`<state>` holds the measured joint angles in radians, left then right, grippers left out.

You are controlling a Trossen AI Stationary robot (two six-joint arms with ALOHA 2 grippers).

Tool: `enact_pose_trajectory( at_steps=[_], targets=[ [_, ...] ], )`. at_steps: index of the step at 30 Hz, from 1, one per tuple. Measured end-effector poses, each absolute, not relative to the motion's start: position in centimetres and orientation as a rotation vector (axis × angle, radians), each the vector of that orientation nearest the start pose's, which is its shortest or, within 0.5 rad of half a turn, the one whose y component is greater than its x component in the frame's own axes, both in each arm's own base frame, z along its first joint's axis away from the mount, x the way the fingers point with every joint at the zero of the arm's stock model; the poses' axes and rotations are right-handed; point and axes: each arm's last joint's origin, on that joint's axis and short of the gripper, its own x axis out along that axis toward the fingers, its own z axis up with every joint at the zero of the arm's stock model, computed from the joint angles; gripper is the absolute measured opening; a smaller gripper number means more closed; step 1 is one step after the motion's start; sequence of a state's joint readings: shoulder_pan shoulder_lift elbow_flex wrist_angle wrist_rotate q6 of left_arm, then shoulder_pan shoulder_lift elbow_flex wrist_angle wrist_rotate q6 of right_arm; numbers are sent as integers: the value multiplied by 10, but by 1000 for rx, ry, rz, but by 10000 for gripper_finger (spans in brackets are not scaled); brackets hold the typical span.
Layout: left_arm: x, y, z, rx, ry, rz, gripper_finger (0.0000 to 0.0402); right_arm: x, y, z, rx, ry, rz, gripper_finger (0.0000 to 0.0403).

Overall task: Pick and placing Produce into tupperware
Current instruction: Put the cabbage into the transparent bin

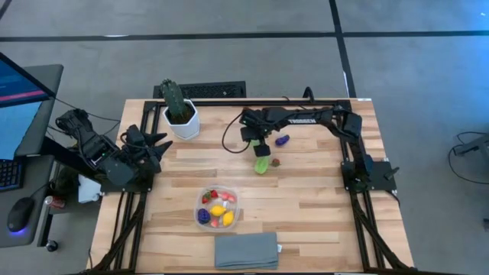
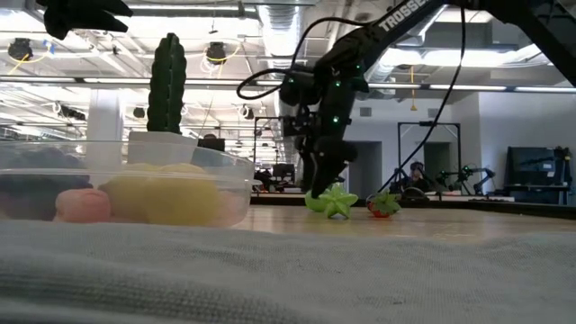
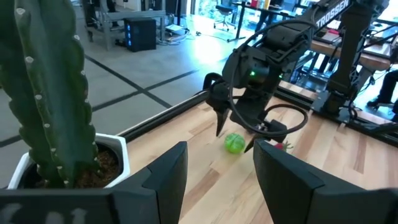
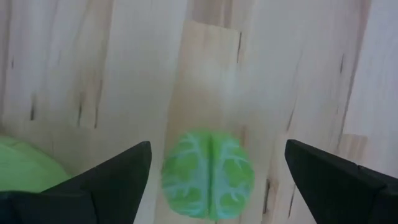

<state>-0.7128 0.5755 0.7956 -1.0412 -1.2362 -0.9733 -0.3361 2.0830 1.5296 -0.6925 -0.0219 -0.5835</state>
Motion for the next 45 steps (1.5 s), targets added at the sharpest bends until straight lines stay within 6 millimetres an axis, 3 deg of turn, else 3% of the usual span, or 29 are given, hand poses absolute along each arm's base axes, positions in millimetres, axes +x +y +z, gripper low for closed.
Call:
enact_pose_trajectory(
  at_steps=[15, 45],
  targets=[
    [75, -28, 302, -225, 165, 669, 174, 385, -152, 162, -193, 1312, 84, 391],
    [74, -27, 301, -213, 163, 680, 174, 385, -146, 155, -151, 1293, 103, 357]
  ],
)
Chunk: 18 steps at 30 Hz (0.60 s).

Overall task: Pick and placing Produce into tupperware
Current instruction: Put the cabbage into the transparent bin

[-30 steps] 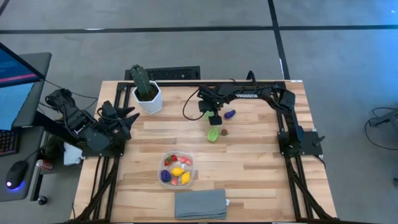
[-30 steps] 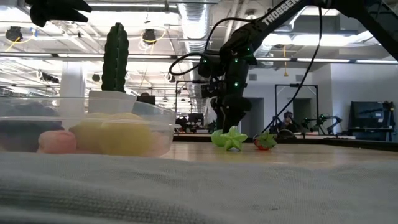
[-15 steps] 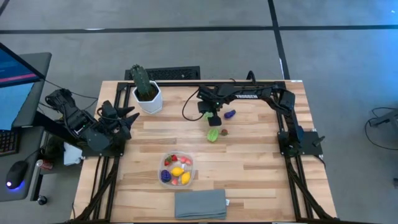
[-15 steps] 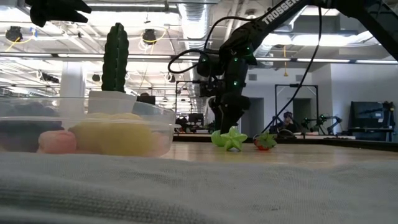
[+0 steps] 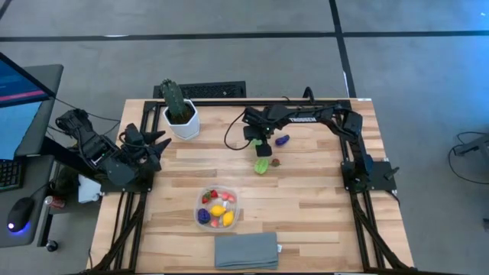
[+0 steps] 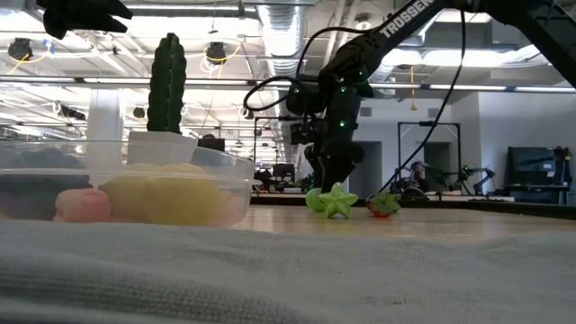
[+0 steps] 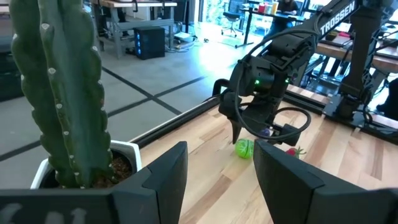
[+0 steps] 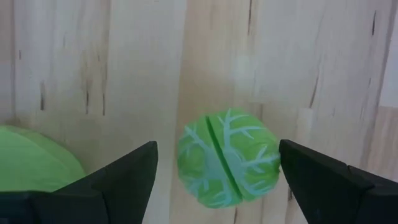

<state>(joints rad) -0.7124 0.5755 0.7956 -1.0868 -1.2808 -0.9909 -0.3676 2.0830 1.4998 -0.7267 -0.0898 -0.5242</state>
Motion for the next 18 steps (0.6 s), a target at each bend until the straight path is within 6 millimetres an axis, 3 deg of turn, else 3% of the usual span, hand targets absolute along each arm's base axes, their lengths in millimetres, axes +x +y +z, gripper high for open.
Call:
enact_pose_trajectory(
  at_steps=[18],
  targets=[
    [74, -27, 301, -213, 162, 680, 174, 385, -146, 155, -134, 1292, 88, 307]
  ],
)
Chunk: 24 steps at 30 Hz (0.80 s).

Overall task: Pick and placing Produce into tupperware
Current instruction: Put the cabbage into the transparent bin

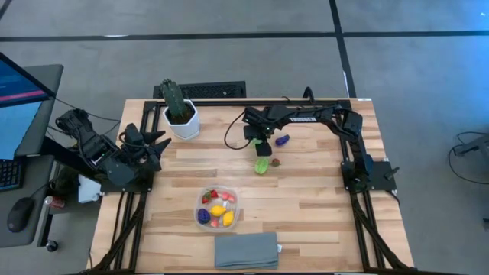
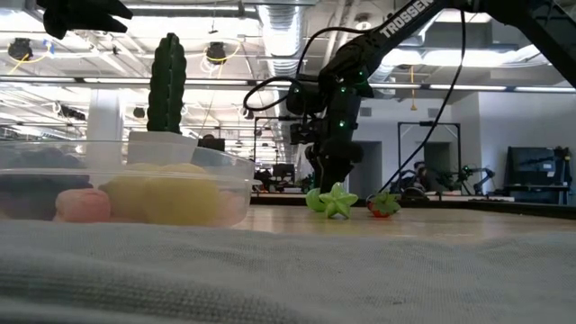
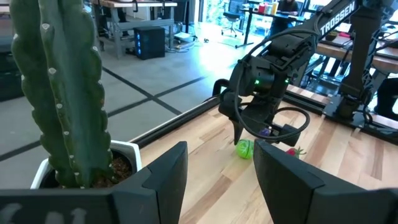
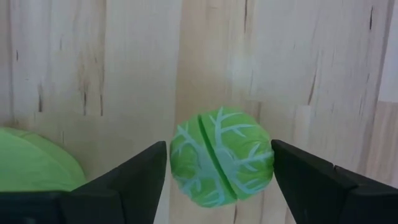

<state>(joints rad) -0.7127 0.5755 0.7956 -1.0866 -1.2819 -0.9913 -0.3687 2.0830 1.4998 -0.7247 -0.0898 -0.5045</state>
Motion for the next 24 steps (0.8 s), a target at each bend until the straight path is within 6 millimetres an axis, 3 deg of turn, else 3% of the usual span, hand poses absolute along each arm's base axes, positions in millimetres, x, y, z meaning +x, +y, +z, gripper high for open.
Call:
enact_pose_trajectory(
  at_steps=[24],
  targets=[
    [74, -27, 301, -214, 162, 679, 174, 385, -146, 155, -123, 1294, 75, 306]
  ],
)
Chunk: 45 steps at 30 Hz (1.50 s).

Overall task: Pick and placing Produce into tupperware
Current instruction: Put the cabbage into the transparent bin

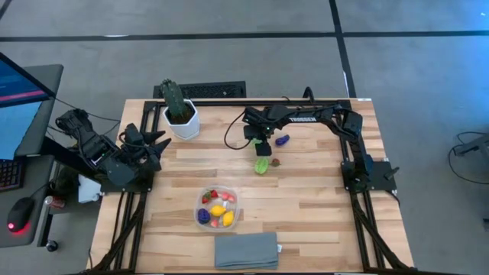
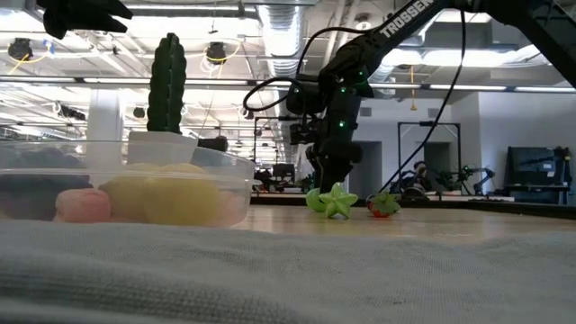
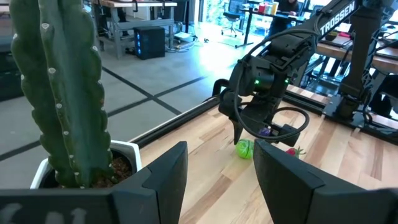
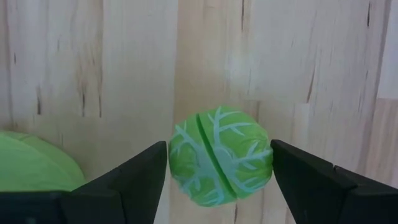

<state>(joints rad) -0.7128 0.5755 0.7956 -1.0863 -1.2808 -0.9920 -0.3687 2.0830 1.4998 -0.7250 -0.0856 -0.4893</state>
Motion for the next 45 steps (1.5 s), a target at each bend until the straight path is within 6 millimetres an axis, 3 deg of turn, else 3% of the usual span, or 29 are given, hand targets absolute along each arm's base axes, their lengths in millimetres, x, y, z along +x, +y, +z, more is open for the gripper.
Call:
enact_pose_trajectory(
  at_steps=[18, 34, 45],
  targets=[
    [74, -27, 301, -215, 163, 679, 174, 385, -146, 156, -101, 1295, 66, 269],
    [74, -27, 301, -223, 160, 680, 174, 384, -146, 157, -95, 1303, 73, 266],
    [74, -27, 301, -229, 158, 680, 174, 397, -147, 194, -55, 1235, 137, 265]
  ],
)
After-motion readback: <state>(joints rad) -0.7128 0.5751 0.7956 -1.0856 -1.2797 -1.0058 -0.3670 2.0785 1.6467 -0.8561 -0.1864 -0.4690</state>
